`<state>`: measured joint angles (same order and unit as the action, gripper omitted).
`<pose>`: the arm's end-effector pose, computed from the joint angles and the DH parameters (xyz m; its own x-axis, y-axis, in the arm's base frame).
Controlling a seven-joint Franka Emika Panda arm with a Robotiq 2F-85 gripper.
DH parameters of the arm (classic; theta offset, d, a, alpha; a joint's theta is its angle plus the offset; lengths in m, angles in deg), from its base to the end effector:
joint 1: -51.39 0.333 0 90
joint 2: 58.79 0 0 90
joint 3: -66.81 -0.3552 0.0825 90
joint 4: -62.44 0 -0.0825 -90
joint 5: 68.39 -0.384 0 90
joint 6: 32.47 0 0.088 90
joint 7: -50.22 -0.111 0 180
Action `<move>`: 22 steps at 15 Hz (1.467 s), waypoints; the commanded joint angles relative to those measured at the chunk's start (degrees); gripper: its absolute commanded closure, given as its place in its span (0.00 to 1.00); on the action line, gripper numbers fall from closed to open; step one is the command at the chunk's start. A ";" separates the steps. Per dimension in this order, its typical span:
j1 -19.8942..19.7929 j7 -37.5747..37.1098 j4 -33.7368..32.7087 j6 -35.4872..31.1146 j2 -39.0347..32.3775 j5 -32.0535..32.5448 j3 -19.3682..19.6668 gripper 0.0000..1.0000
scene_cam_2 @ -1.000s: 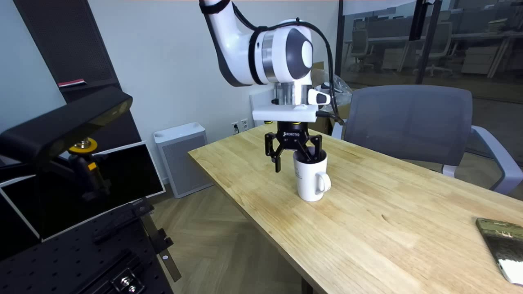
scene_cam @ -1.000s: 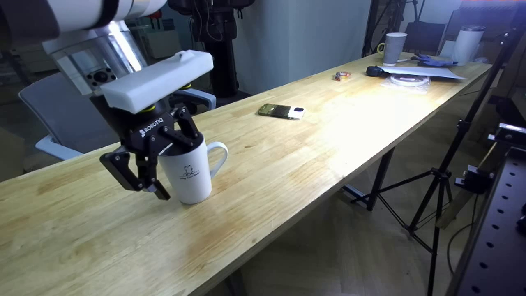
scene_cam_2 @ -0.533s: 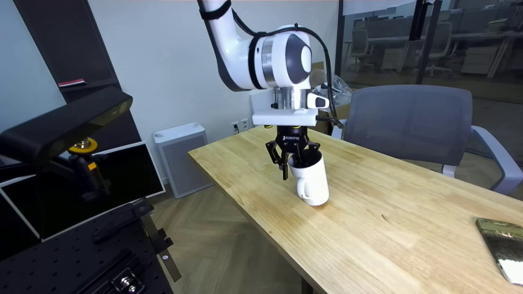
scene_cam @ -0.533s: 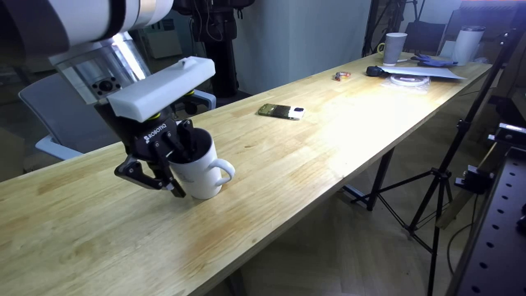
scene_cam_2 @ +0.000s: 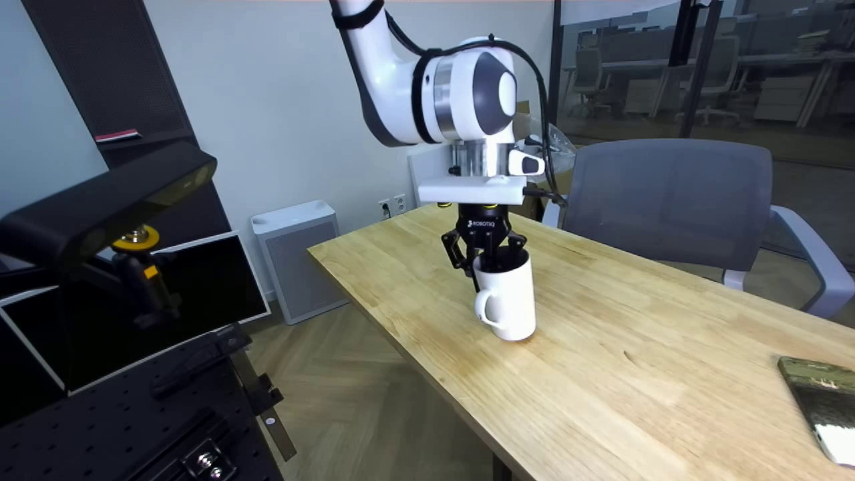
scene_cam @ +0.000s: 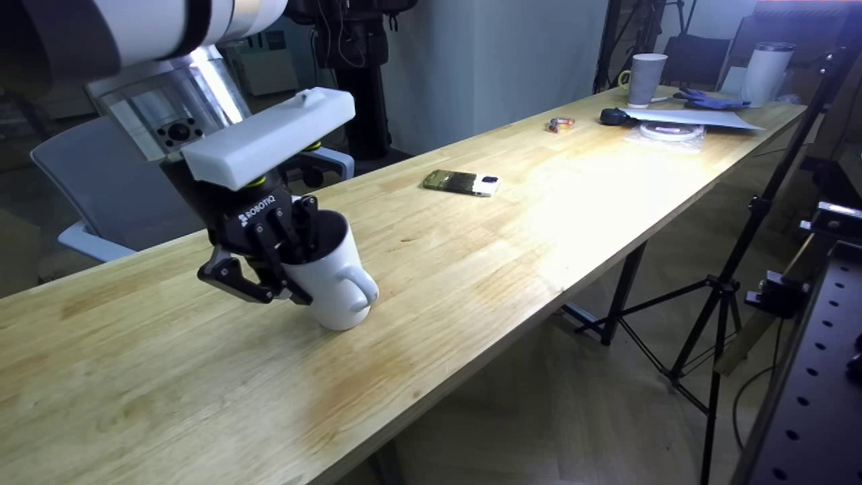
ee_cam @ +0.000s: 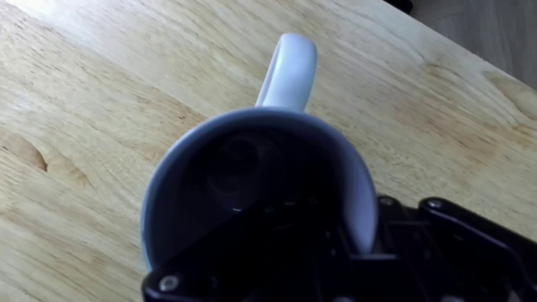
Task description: Move the mug to the center of the table
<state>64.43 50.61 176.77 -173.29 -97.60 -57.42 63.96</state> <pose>0.5738 0.1629 0.1260 0.8869 0.4088 -0.2149 0.4288 -0.9018 0.0540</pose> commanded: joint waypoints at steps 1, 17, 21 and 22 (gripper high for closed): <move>-2.39 1.37 -1.10 1.54 -0.18 -2.38 -1.74 0.97; -4.40 1.89 -6.14 3.38 0.63 -5.59 -1.75 0.97; -5.37 2.30 -6.47 3.66 -0.07 -5.70 -1.42 0.97; -5.67 2.28 -6.33 3.71 -0.15 -5.65 -1.14 0.97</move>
<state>59.71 52.64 171.59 -171.42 -97.71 -62.70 62.47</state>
